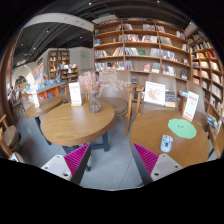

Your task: Arrange mouse

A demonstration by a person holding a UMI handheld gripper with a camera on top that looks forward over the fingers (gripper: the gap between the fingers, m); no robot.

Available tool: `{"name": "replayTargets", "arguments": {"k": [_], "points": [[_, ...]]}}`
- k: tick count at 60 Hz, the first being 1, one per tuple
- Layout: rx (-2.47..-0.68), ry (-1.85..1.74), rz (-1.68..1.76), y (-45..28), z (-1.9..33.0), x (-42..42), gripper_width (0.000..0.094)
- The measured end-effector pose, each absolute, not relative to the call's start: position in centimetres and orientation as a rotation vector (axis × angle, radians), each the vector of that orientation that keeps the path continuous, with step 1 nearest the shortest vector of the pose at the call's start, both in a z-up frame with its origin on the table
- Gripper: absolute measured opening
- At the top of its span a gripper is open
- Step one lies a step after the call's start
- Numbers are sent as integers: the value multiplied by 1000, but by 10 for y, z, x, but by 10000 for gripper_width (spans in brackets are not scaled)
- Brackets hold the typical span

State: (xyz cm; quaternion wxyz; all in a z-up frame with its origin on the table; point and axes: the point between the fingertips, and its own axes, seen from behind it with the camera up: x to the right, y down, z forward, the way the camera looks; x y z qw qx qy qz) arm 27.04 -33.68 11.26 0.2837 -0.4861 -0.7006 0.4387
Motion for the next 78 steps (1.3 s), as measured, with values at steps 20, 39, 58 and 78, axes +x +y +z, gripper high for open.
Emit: {"name": "replayTargets", "arguments": {"k": [20,39,58,78], "points": [[-1440,-1774,1047,-235,93,228,855],[-1574,-1675,921,-142,60,198,855],[-1626,-1670,864,-121,25,174,857],[-1671,-1661,833,-123,0,123,850]]}}
